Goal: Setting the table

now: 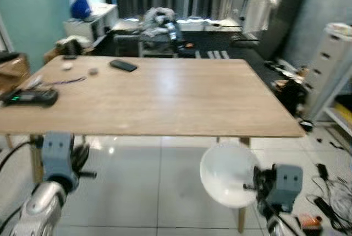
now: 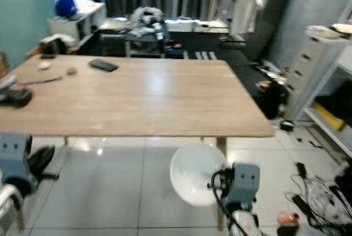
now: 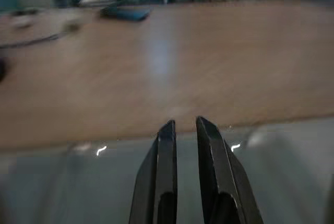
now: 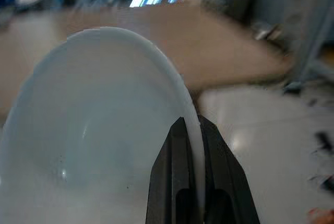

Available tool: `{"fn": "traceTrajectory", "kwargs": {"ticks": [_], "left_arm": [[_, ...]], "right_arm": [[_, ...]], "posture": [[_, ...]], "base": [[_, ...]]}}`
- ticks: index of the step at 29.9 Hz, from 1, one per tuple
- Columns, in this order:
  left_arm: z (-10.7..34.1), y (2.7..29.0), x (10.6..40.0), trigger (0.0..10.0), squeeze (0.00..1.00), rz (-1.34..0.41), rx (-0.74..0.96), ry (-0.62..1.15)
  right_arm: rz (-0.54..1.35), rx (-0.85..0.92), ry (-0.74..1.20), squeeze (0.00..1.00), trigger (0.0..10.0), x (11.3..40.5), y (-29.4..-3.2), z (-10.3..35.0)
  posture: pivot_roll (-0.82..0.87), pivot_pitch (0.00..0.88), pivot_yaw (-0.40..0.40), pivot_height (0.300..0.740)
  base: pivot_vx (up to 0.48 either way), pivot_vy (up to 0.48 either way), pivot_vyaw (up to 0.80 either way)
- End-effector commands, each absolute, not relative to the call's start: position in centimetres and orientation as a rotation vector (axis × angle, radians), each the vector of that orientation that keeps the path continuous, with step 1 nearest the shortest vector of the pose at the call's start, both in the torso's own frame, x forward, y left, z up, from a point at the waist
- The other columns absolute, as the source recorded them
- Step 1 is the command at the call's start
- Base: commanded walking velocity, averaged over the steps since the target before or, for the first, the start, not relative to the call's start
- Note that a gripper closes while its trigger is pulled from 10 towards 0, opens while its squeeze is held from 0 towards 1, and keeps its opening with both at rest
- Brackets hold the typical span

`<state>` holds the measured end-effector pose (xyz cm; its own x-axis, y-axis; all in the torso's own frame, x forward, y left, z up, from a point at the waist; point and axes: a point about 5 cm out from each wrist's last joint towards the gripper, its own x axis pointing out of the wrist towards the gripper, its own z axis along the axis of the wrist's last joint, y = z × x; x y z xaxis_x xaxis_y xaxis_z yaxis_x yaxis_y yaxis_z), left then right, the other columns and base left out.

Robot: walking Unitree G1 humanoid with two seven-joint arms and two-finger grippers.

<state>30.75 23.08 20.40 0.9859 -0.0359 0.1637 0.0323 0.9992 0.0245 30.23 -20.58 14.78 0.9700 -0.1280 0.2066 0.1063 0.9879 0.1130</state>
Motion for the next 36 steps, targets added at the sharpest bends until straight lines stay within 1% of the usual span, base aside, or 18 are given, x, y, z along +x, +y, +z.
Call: {"fn": "traceTrajectory", "kwargs": {"ticks": [1, 4, 7, 16, 25, 33, 36], "left_arm": [[20.3, 23.7, 30.6, 10.0, 0.0, 0.003, -0.002, -0.143], [22.1, 23.8, 30.9, 10.0, 0.0, 0.036, 0.027, -0.204], [22.9, 23.6, 30.9, 10.0, 0.0, 0.071, 0.066, -0.232], [23.2, 23.2, 30.9, 10.0, 0.0, 0.077, 0.083, -0.236], [23.1, 23.1, 30.9, 10.0, 0.0, 0.08, 0.084, -0.229], [23.0, 22.9, 30.8, 10.0, 0.0, 0.073, 0.085, -0.224], [23.0, 22.5, 30.6, 10.0, 0.0, 0.038, 0.089, -0.215]], "right_arm": [[-0.124, 0.144, -0.231, 0.0, 10.0, 30.2, -20.4, 15.5], [-0.084, 0.207, -0.301, 0.0, 10.0, 30.7, -19.5, 18.0], [-0.011, 0.246, -0.358, 0.0, 10.0, 30.5, -18.1, 19.8], [0.066, 0.28, -0.369, 0.0, 10.0, 30.3, -16.7, 20.6], [0.075, 0.276, -0.345, 0.0, 10.0, 30.3, -16.4, 20.6], [0.06, 0.268, -0.323, 0.0, 10.0, 30.3, -16.7, 20.3], [0.075, 0.233, -0.287, 0.0, 10.0, 30.2, -16.8, 19.9]], "posture": [[0.03, 0.076, 0.068, 0.74], [0.03, 0.074, 0.067, 0.74], [0.04, 0.074, 0.068, 0.74], [0.04, 0.075, 0.067, 0.74], [0.04, 0.076, 0.068, 0.74], [0.05, 0.078, 0.071, 0.74], [0.05, 0.081, 0.072, 0.74]], "base": [[0.0, 0.0, -0.8], [0.0, 0.0, -0.5], [0.48, 0.0, 0.0], [0.48, 0.0, 0.0], [0.48, 0.0, 0.0], [0.48, 0.0, 0.0], [0.48, 0.0, 0.0]]}}
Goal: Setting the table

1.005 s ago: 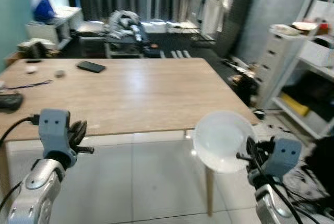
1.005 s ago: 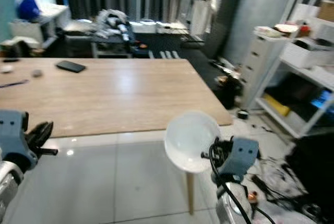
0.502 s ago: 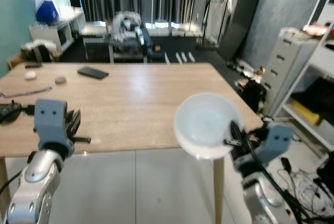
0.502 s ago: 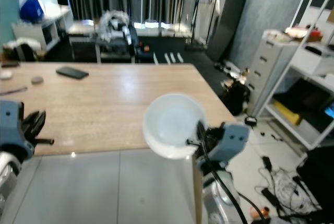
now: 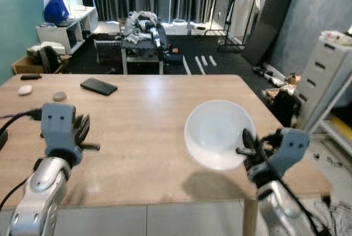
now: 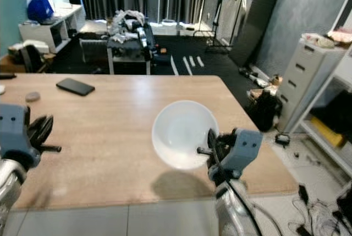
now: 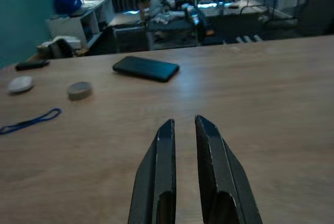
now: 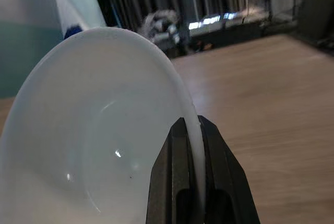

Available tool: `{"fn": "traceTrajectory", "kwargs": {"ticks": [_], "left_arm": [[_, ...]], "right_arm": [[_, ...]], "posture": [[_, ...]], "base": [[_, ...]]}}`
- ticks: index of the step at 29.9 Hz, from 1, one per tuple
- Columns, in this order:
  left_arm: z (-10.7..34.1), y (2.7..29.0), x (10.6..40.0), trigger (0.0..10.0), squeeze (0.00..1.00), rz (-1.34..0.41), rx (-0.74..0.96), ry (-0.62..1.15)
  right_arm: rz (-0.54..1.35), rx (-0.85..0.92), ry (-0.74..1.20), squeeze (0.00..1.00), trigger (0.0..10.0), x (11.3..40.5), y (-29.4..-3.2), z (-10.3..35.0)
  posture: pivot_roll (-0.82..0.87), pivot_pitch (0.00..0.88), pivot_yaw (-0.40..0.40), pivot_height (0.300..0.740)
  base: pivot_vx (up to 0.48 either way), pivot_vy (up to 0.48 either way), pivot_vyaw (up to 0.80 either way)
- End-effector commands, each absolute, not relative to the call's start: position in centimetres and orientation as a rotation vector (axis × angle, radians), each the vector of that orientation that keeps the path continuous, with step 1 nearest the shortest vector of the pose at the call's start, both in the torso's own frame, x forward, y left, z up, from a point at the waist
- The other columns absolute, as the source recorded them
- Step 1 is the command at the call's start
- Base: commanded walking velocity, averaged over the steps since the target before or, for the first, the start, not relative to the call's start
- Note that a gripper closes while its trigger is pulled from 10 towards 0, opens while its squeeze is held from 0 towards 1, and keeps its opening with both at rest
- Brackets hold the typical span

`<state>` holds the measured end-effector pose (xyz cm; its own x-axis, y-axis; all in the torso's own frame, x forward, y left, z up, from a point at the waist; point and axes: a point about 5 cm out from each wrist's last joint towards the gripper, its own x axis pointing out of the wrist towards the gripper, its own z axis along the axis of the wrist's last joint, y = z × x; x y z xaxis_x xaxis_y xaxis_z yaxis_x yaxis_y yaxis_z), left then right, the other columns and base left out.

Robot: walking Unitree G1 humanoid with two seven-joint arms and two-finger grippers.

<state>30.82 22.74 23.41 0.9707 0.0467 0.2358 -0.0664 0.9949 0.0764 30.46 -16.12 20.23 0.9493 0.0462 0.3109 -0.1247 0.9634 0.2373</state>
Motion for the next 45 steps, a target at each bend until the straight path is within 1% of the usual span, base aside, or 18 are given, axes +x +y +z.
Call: {"fn": "traceTrajectory", "kwargs": {"ticks": [1, 10, 22, 27, 28, 29, 30, 31, 35, 39, 40, 44, 45], "left_arm": [[23.0, 22.5, 30.5, 10.0, 0.0, 0.033, 0.09, -0.213], [22.7, 22.1, 30.1, 10.0, 0.0, 0.015, 0.094, -0.203], [22.4, 21.9, 30.0, 10.0, 0.0, 0.005, 0.082, -0.18], [22.2, 21.3, 29.6, 10.0, 0.0, -0.054, 0.066, -0.167], [22.1, 20.9, 29.3, 10.0, 0.0, -0.098, 0.068, -0.161], [21.7, 20.1, 28.6, 10.0, 0.0, -0.191, 0.07, -0.138], [21.6, 19.8, 28.3, 10.0, 0.0, -0.233, 0.076, -0.127], [21.6, 19.8, 28.3, 10.0, 0.0, -0.233, 0.076, -0.127], [21.1, 19.3, 27.1, 10.0, 0.0, -0.327, 0.078, -0.096], [20.8, 19.2, 26.8, 10.0, 0.0, -0.342, 0.082, -0.081], [20.4, 19.1, 26.4, 10.0, 0.0, -0.349, 0.082, -0.063], [20.1, 19.0, 26.1, 10.0, 0.0, -0.357, 0.08, -0.05], [20.0, 18.9, 26.0, 10.0, 0.0, -0.365, 0.079, -0.04]], "right_arm": [[0.081, 0.223, -0.278, 0.0, 10.0, 30.2, -16.8, 19.8], [0.144, 0.177, -0.235, 0.0, 10.0, 30.1, -16.2, 19.3], [0.158, 0.155, -0.224, 0.0, 10.0, 30.1, -16.1, 19.3], [0.174, 0.108, -0.215, 0.0, 10.0, 30.0, -16.2, 19.4], [0.178, 0.078, -0.206, 0.0, 10.0, 30.0, -16.2, 19.3], [0.185, 0.028, -0.19, 0.0, 10.0, 30.0, -16.6, 19.3], [0.186, 0.001, -0.176, 0.0, 10.0, 30.0, -16.9, 19.2], [0.186, 0.001, -0.176, 0.0, 10.0, 30.0, -16.9, 19.2], [0.219, -0.081, -0.121, 0.0, 10.0, 29.8, -17.7, 19.2], [0.234, -0.097, -0.094, 0.0, 10.0, 29.7, -17.9, 19.2], [0.265, -0.062, -0.046, 0.0, 10.0, 29.6, -18.2, 19.6], [0.316, -0.026, -0.008, 0.0, 10.0, 29.4, -18.2, 20.0], [0.367, -0.017, 0.014, 0.0, 10.0, 29.4, -18.1, 20.5]], "posture": [[0.05, 0.081, 0.072, 0.74], [0.05, 0.087, 0.071, 0.74], [0.05, 0.09, 0.069, 0.74], [0.05, 0.09, 0.067, 0.74], [0.05, 0.09, 0.065, 0.74], [0.05, 0.089, 0.063, 0.74], [0.05, 0.089, 0.061, 0.74], [0.05, 0.089, 0.061, 0.74], [0.05, 0.09, 0.058, 0.74], [0.05, 0.089, 0.057, 0.74], [0.05, 0.091, 0.054, 0.74], [0.05, 0.091, 0.055, 0.74], [0.05, 0.091, 0.053, 0.74]], "base": [[0.48, 0.0, 0.0], [0.48, 0.0, 0.0], [0.442, 0.0, 0.0], [0.0, 0.0, 0.0], [0.0, 0.0, 0.0], [0.0, 0.0, 0.0], [0.0, 0.0, 0.0], [0.0, 0.0, 0.0], [0.0, 0.0, 0.0], [0.0, 0.0, 0.0], [0.0, 0.0, 0.0], [0.0, 0.0, 0.0], [0.0, 0.0, 0.0]]}}
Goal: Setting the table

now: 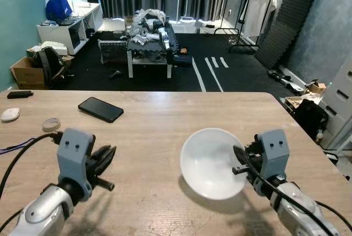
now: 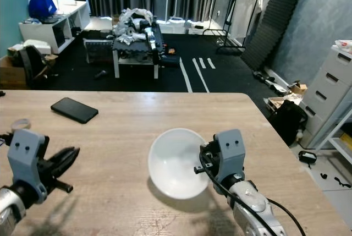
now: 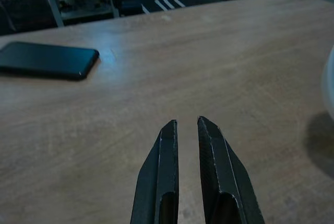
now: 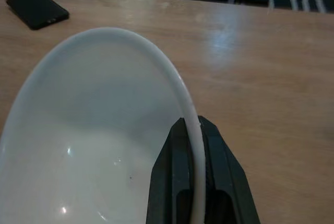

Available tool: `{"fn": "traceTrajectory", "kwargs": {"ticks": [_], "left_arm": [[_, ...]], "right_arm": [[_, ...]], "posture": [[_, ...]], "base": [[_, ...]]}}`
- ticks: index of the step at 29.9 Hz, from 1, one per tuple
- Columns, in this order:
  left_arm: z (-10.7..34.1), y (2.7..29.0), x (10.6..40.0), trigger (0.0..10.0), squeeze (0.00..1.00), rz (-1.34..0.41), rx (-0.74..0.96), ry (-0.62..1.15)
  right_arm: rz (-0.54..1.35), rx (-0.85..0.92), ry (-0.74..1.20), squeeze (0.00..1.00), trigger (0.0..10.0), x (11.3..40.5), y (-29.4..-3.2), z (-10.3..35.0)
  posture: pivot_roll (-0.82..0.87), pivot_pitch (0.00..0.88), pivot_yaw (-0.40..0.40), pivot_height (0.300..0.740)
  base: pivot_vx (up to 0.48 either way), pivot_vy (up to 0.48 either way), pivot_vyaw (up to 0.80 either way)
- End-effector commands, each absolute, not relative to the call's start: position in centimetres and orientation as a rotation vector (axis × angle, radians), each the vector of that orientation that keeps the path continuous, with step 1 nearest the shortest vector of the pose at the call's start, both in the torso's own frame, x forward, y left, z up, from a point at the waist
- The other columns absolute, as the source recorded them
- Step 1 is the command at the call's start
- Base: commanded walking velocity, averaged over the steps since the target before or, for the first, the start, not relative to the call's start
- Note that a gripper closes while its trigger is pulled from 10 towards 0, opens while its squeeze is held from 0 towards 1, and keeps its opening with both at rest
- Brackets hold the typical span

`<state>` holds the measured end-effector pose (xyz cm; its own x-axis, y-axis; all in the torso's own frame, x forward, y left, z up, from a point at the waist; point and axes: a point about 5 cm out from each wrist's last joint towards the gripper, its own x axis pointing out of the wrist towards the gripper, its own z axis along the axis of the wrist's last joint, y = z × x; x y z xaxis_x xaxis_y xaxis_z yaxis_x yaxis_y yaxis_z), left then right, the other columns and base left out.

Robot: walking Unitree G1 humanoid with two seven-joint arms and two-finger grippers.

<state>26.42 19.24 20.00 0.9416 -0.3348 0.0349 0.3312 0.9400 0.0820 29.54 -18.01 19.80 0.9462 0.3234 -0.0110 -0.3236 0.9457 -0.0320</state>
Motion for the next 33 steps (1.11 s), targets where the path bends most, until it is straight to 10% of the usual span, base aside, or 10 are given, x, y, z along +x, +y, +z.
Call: {"fn": "traceTrajectory", "kwargs": {"ticks": [1, 10, 33], "left_arm": [[19.7, 18.7, 25.9, 10.0, 0.0, -0.381, 0.079, -0.025], [19.4, 18.2, 25.7, 10.0, 0.0, -0.385, 0.083, -0.016], [19.5, 18.2, 25.3, 10.0, 0.0, -0.353, 0.087, -0.021]], "right_arm": [[0.454, -0.024, 0.052, 0.0, 10.0, 29.3, -18.0, 21.1], [0.564, 0.167, 0.306, 0.0, 10.0, 30.9, -16.2, 20.0], [0.882, 0.011, 0.345, 0.0, 10.0, 33.1, -7.5, 20.2]], "posture": [[0.04, 0.092, 0.05, 0.74], [0.06, 0.098, 0.026, 0.74], [0.11, 0.107, 0.006, 0.74]], "base": [[0.0, 0.0, 0.0], [0.0, 0.0, 0.0], [0.0, 0.0, 0.0]]}}
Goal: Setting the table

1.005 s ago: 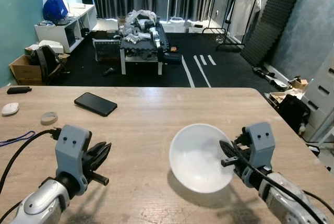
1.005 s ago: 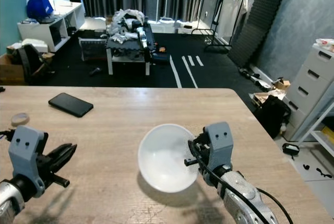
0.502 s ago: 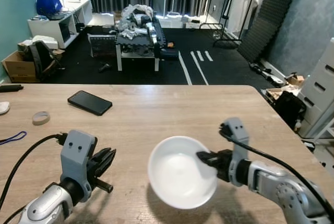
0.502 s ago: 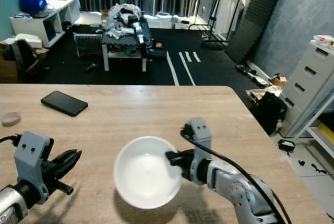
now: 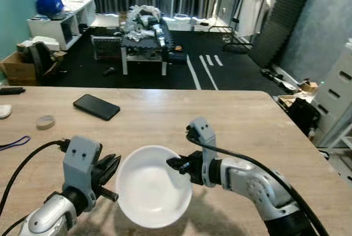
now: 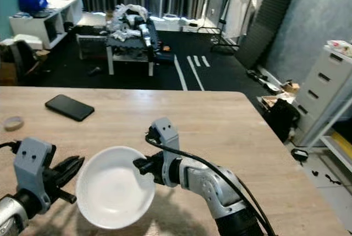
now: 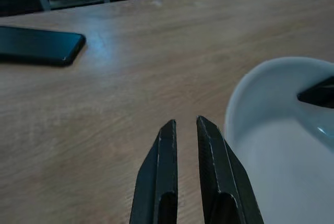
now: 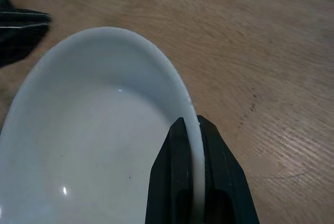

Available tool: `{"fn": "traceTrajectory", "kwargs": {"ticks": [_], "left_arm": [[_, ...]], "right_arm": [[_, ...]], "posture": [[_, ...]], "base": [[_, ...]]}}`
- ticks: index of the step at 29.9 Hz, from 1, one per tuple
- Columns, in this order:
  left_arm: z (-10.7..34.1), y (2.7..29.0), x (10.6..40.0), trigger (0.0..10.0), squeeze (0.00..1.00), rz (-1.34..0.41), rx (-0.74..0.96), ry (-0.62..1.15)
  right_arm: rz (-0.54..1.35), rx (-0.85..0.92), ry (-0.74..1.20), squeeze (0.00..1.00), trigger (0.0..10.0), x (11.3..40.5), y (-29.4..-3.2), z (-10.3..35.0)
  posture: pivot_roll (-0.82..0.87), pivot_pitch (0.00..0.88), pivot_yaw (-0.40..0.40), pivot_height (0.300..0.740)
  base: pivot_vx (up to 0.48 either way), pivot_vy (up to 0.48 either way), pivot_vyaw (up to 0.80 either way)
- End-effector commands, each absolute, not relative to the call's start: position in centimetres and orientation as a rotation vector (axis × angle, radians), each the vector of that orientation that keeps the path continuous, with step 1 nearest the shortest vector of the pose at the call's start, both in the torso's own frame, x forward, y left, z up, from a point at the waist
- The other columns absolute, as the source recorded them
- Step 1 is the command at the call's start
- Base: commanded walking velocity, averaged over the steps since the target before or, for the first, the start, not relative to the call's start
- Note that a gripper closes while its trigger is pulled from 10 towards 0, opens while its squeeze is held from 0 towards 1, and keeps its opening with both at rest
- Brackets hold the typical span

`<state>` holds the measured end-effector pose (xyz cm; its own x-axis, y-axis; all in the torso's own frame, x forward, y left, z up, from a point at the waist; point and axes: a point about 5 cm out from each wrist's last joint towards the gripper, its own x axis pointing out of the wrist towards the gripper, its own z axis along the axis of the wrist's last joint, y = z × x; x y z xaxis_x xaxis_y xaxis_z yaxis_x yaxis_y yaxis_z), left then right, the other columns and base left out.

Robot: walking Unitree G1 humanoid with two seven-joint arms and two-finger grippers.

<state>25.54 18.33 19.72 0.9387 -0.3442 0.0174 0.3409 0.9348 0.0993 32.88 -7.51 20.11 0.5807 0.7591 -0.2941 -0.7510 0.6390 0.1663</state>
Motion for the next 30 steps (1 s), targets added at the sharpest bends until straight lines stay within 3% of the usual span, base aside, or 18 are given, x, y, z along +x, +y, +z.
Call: {"fn": "traceTrajectory", "kwargs": {"ticks": [1, 9, 19, 30], "left_arm": [[19.5, 18.2, 25.2, 10.0, 0.0, -0.35, 0.086, -0.022], [19.5, 18.1, 24.7, 10.0, 0.0, -0.376, 0.08, -0.009], [21.3, 19.7, 18.1, 10.0, 0.0, -0.76, 0.141, 0.14], [21.7, 20.8, 19.1, 10.0, 0.0, -0.7, 0.267, 0.143]], "right_arm": [[0.873, 0.007, 0.343, 0.0, 10.0, 33.3, -7.4, 20.1], [0.782, -0.004, 0.326, 0.0, 10.0, 34.7, -7.8, 19.6], [0.758, -0.006, 0.321, 0.0, 10.0, 36.1, -9.0, 19.1], [0.742, 0.071, 0.339, 0.0, 10.0, 36.6, -9.4, 18.8]], "posture": [[0.11, 0.107, 0.005, 0.74], [0.12, 0.108, 0.005, 0.74], [0.15, 0.119, 0.014, 0.74], [0.15, 0.12, 0.016, 0.74]], "base": [[0.0, 0.0, 0.0], [0.0, 0.0, 0.0], [0.0, 0.0, 0.0], [0.0, 0.0, 0.0]]}}
